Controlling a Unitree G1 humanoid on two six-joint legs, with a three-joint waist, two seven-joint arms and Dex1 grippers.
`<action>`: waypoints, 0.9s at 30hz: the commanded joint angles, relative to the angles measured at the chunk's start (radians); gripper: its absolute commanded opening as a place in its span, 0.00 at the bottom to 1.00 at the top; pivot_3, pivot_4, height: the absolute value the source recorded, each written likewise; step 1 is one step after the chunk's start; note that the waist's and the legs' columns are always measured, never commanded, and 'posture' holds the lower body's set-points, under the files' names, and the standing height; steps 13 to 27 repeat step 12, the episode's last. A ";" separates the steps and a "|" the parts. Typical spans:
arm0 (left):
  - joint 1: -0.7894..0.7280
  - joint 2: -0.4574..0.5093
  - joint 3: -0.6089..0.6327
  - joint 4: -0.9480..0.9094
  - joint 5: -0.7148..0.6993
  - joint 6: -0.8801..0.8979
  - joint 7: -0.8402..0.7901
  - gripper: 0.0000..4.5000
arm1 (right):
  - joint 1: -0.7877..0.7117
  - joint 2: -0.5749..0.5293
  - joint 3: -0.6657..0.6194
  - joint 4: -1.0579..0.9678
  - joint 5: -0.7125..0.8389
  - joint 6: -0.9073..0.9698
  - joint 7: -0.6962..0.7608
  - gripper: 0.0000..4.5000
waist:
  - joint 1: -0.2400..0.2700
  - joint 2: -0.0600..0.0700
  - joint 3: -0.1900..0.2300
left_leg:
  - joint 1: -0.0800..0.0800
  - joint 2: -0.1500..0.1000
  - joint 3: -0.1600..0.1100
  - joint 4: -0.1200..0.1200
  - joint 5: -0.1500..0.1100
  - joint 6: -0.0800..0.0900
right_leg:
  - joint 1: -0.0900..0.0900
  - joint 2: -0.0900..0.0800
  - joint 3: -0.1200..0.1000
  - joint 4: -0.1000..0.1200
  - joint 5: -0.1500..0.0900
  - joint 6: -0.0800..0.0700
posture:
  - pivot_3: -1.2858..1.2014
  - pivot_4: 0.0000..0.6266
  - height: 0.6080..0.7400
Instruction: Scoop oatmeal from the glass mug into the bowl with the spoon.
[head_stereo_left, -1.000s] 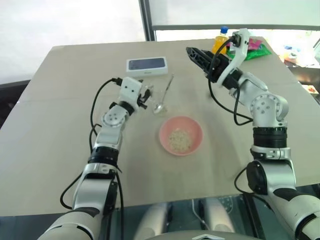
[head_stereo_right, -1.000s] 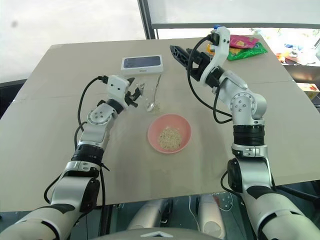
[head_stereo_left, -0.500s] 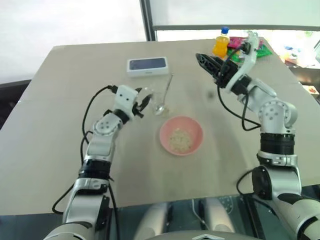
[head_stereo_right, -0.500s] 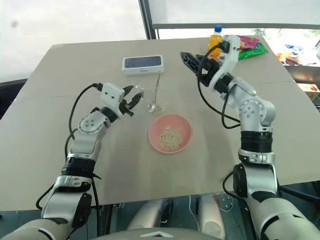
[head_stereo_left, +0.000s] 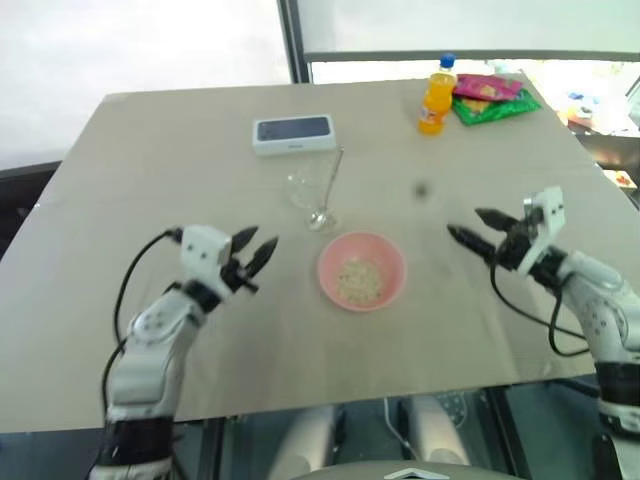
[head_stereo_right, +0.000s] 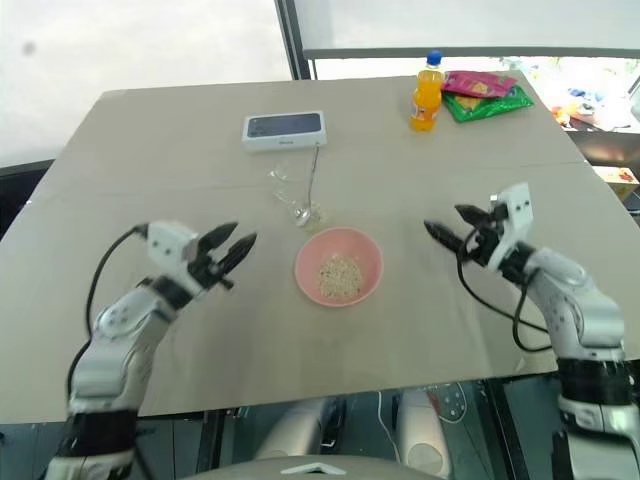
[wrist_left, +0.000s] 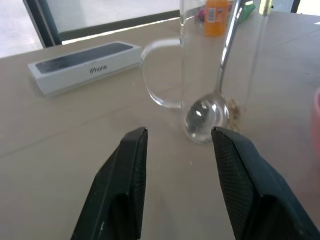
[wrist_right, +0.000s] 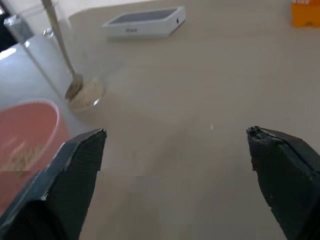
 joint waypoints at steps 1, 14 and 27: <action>0.123 0.016 0.050 -0.103 -0.048 0.004 -0.034 0.75 | 0.109 -0.035 -0.002 -0.073 -0.059 -0.127 0.071 1.00 | 0.008 0.000 0.000 | 0.000 0.001 0.000 0.000 0.000 0.000 | 0.001 0.000 0.000 0.000 0.000 0.000 | 0.52 0.24 1.00; 0.261 0.020 0.065 -0.124 -0.021 -0.015 -0.030 0.98 | 0.205 -0.086 -0.022 0.058 -0.104 -0.299 0.225 1.00 | 0.034 0.002 0.002 | 0.017 0.004 -0.001 -0.001 -0.004 -0.003 | 0.023 0.001 -0.005 -0.013 -0.003 -0.003 | 0.52 0.24 1.00; 0.261 0.020 0.065 -0.124 -0.021 -0.015 -0.030 0.98 | 0.205 -0.086 -0.022 0.058 -0.104 -0.299 0.225 1.00 | 0.034 0.002 0.002 | 0.017 0.004 -0.001 -0.001 -0.004 -0.003 | 0.023 0.001 -0.005 -0.013 -0.003 -0.003 | 0.52 0.24 1.00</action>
